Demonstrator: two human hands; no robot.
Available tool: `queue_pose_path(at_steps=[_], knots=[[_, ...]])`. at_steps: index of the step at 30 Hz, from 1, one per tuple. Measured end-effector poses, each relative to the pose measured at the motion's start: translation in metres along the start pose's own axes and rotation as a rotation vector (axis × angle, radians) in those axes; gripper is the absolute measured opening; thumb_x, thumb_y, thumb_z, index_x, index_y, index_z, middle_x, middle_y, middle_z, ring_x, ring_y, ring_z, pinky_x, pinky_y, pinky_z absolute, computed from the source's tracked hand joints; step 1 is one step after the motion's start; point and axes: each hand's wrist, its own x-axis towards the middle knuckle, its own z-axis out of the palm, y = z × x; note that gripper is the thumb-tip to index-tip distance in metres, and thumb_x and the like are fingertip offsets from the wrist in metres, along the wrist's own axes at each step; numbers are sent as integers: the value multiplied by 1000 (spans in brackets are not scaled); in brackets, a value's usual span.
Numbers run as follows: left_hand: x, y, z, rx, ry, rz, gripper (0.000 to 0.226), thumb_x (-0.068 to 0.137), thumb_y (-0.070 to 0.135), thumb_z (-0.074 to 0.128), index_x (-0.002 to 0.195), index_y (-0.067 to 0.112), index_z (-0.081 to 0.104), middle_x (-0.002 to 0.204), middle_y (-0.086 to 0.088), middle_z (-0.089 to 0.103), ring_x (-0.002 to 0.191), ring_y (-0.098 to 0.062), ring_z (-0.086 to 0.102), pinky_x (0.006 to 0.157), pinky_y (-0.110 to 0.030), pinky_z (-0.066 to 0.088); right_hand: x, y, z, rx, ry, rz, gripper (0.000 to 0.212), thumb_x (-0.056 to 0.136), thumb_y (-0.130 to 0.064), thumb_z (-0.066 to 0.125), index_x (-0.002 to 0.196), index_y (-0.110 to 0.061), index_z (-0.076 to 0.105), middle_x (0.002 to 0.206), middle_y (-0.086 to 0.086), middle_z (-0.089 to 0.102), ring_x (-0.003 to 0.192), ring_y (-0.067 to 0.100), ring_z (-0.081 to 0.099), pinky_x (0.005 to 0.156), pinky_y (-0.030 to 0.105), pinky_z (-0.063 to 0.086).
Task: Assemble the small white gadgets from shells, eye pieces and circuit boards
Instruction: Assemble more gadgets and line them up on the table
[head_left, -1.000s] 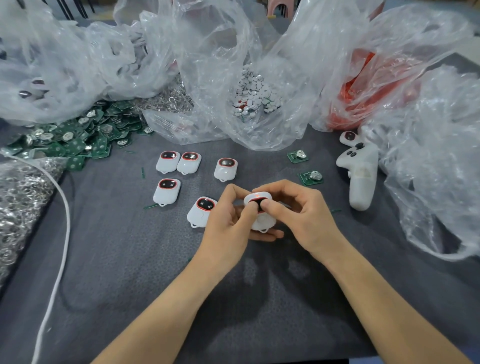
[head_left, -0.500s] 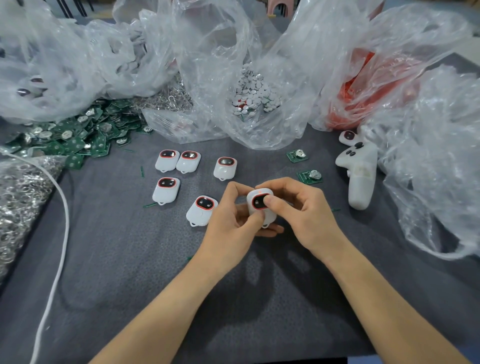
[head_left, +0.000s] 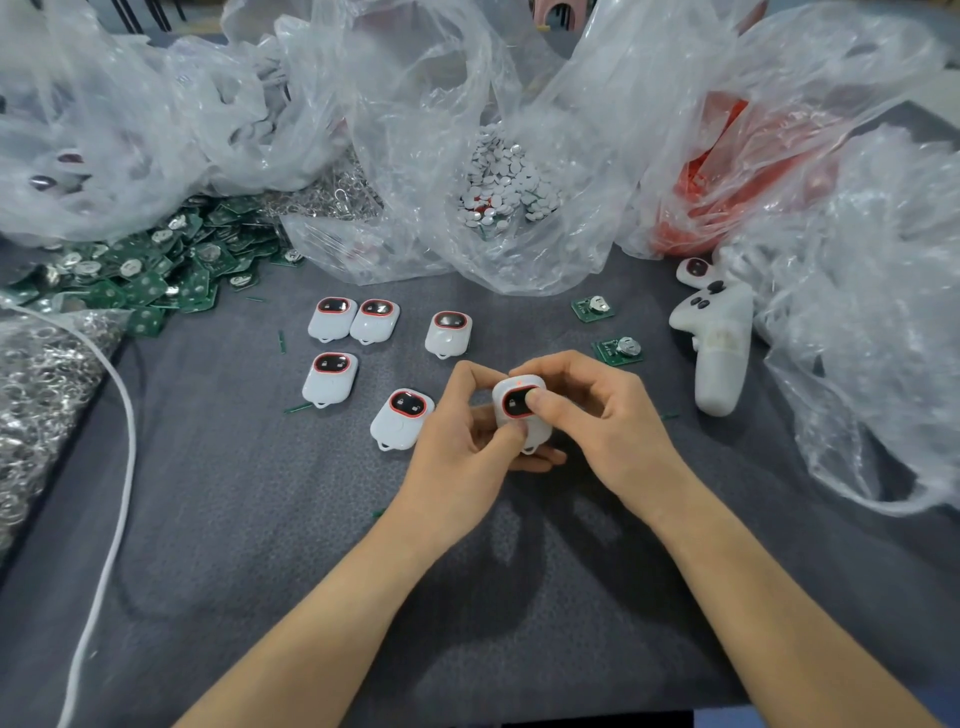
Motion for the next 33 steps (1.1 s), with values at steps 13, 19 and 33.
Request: queue_pose_path(at_steps=[13, 19, 33], knots=[[2, -19, -2, 186, 61, 87, 23, 79, 10, 54, 94, 24, 44, 82, -8, 73, 79, -23, 73, 74, -44, 60, -1, 2, 12, 118, 40, 55, 19, 85, 2, 65, 91, -15, 64, 76, -1, 69, 67, 9, 67, 49, 21, 52], [3, -17, -1, 42, 19, 77, 26, 88, 1, 57, 94, 24, 45, 87, -8, 73, 85, -22, 72, 73, -31, 58, 1, 2, 7, 197, 4, 100, 17, 84, -2, 66, 96, -15, 66, 87, 3, 72, 82, 16, 68, 65, 27, 56], [4, -19, -2, 158, 49, 72, 30, 91, -4, 53, 95, 24, 43, 87, -9, 73, 85, -24, 72, 77, -40, 59, 0, 0, 12, 112, 66, 72, 16, 85, 1, 64, 96, -11, 65, 87, 6, 70, 79, 12, 65, 68, 25, 56]])
